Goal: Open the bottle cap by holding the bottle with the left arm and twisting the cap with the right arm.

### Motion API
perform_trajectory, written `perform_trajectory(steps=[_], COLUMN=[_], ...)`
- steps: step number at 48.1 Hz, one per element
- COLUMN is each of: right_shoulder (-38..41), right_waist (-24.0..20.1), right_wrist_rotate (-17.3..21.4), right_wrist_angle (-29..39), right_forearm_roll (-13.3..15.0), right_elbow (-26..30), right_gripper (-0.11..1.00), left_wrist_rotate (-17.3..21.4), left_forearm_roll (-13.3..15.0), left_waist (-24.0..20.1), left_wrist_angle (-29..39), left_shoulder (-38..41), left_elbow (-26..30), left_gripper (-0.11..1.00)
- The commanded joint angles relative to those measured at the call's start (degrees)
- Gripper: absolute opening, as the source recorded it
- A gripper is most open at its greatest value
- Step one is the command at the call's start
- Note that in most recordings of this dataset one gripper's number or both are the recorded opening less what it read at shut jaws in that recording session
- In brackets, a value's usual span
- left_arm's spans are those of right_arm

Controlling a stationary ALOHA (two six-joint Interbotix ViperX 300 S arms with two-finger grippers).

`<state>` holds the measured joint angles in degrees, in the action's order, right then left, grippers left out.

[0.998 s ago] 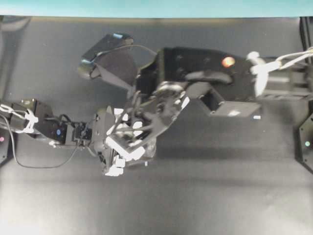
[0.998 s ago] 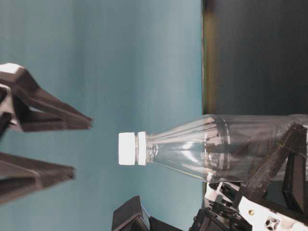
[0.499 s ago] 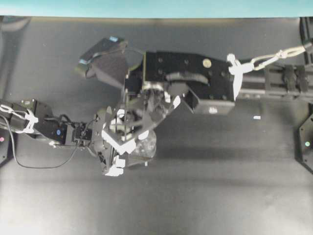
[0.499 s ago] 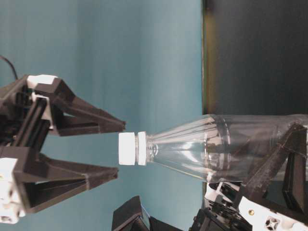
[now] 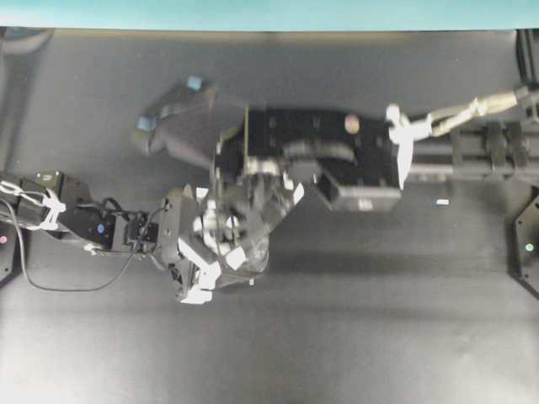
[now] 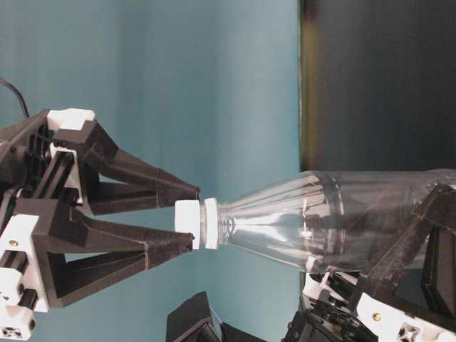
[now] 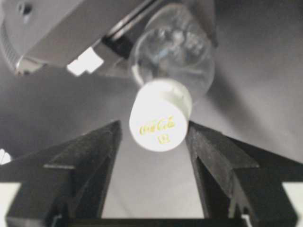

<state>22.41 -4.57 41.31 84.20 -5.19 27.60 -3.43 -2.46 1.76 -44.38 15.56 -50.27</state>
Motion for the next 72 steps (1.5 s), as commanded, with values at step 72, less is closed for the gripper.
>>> perform_trajectory(steps=[72], right_shoulder=[-0.4], right_waist=[-0.7], right_wrist_rotate=[-62.1], right_wrist_angle=[0.3], right_forearm_roll=[1.4], right_elbow=[0.3], right_gripper=[0.38], left_wrist_rotate=[-0.5], left_forearm_roll=[-0.1], left_waist=[0.4], left_wrist_angle=[-0.1], left_shoulder=[-0.2], left_elbow=[0.7], left_gripper=[0.82])
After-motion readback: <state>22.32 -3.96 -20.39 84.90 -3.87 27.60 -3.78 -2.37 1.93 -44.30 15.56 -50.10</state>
